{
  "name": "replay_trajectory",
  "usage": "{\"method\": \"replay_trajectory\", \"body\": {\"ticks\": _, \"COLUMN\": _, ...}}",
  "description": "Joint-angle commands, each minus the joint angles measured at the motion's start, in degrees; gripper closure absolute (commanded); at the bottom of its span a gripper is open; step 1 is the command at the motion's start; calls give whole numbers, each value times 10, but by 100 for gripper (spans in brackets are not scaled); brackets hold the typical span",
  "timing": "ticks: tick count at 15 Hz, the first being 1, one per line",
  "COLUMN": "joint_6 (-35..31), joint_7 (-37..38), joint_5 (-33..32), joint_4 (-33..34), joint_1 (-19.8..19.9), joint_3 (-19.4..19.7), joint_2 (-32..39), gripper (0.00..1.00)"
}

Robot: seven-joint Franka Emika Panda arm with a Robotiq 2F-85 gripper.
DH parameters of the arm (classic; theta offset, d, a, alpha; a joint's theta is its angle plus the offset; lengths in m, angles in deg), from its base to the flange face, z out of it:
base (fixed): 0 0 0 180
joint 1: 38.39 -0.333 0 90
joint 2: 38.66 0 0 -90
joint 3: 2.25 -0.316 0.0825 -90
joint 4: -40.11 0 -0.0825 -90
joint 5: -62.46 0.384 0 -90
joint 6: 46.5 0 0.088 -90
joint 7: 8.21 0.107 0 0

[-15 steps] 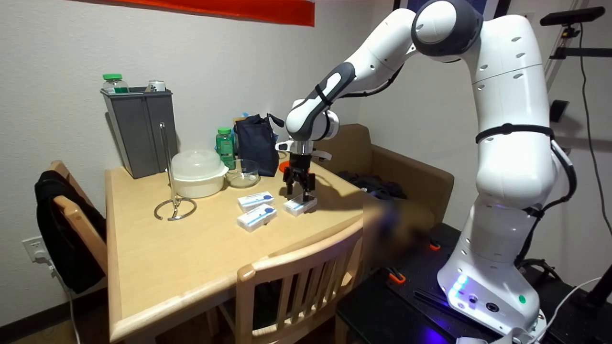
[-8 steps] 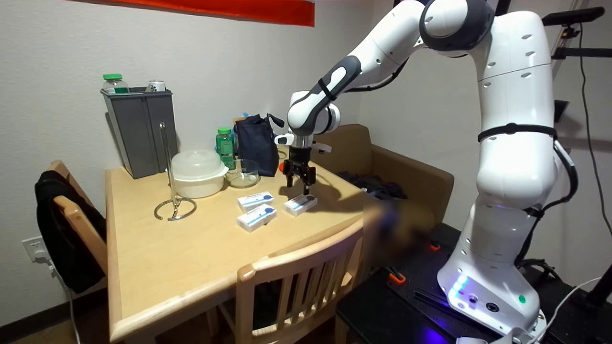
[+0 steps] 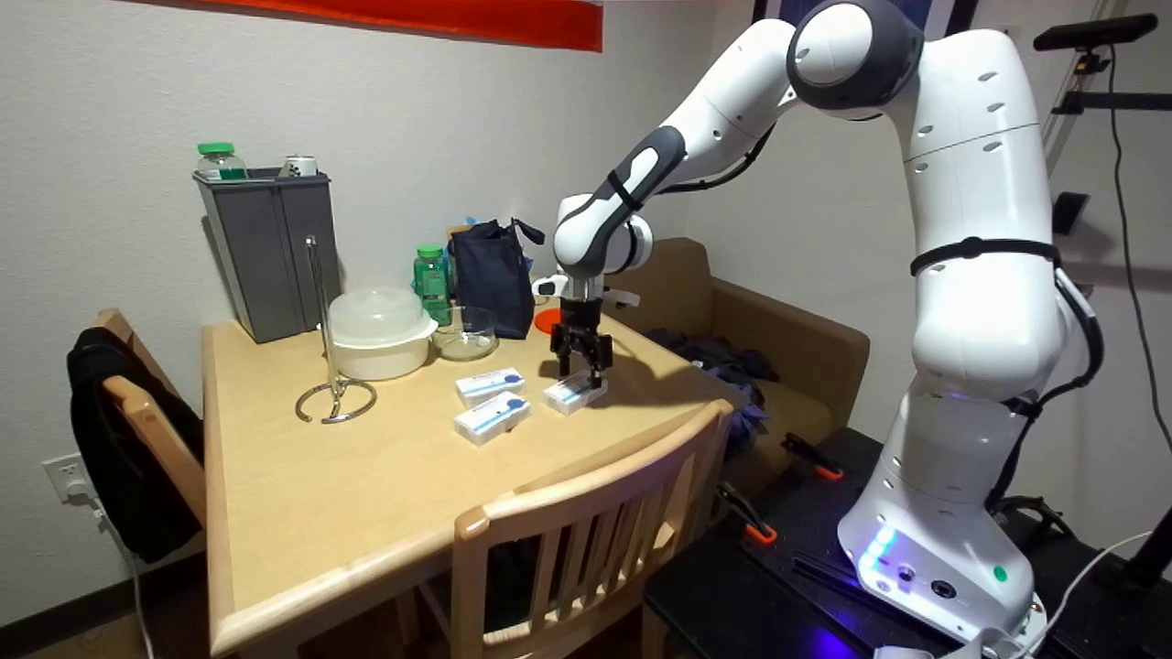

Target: Stack the boxes on top of each other.

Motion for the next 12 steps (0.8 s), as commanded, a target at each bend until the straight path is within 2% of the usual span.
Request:
{"method": "replay_trajectory", "body": {"ticks": 1, "joint_6": 11, "joint_7": -5, "joint_5": -18, "joint_4": 19, "joint_1": 6, "joint_3": -1, "joint_2": 20, "gripper": 0}}
{"method": "replay_trajectory", "body": {"ticks": 12, "joint_6": -3, "joint_7": -10, "joint_5": -30, "joint_4": 25, "joint_1": 12, "joint_3": -3, "joint_2": 13, "gripper": 0}}
